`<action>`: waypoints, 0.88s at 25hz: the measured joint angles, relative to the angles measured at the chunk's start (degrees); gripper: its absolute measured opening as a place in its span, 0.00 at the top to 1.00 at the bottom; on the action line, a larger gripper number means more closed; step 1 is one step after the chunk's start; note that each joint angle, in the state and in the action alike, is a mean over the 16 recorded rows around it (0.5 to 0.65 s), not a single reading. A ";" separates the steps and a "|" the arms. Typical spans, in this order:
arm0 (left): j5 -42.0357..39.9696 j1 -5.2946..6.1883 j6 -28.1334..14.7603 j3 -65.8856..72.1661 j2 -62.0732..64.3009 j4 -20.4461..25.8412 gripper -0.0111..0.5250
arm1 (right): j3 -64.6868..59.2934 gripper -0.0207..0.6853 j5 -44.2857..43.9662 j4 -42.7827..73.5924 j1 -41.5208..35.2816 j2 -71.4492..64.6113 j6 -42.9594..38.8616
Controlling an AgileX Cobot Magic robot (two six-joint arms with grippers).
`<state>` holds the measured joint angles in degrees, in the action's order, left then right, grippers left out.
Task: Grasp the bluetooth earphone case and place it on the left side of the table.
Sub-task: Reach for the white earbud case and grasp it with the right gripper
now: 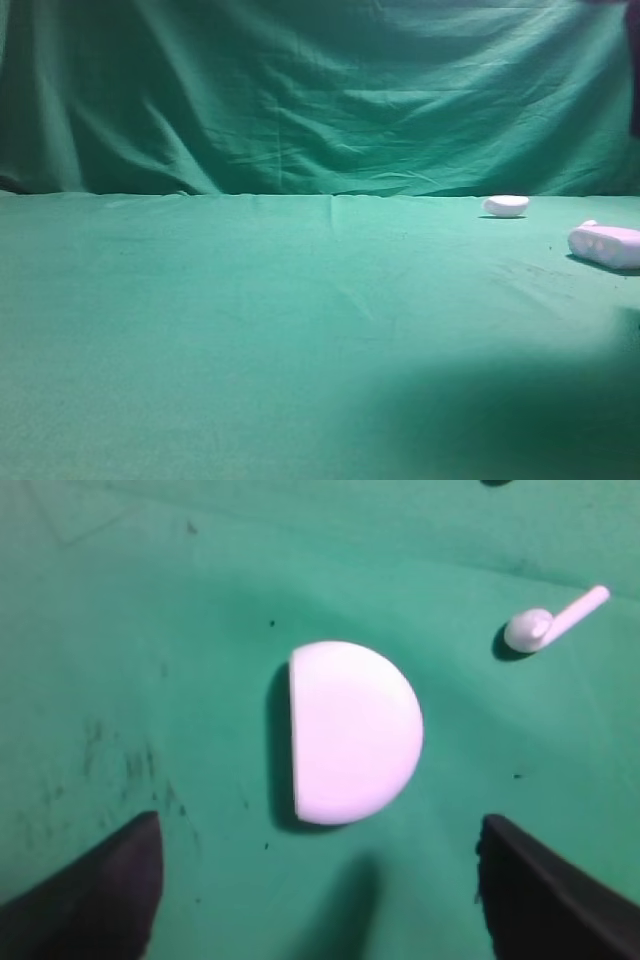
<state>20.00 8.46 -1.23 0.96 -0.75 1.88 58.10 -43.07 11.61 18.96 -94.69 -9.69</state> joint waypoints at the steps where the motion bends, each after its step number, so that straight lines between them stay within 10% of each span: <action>1: 0.00 0.00 0.00 0.00 0.00 0.00 0.98 | 0.44 0.26 0.19 0.19 -0.01 -1.12 -0.32; 12: 0.00 0.00 0.00 0.00 0.00 0.00 0.98 | 2.33 0.18 4.37 1.68 -1.22 -8.48 -2.58; 22: 0.00 0.00 0.00 0.00 0.00 0.00 0.98 | 2.38 0.34 6.76 1.63 -2.41 -9.69 -2.94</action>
<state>20.00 8.46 -1.23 0.96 -0.75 1.88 60.48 -36.31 13.24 16.55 -104.38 -12.63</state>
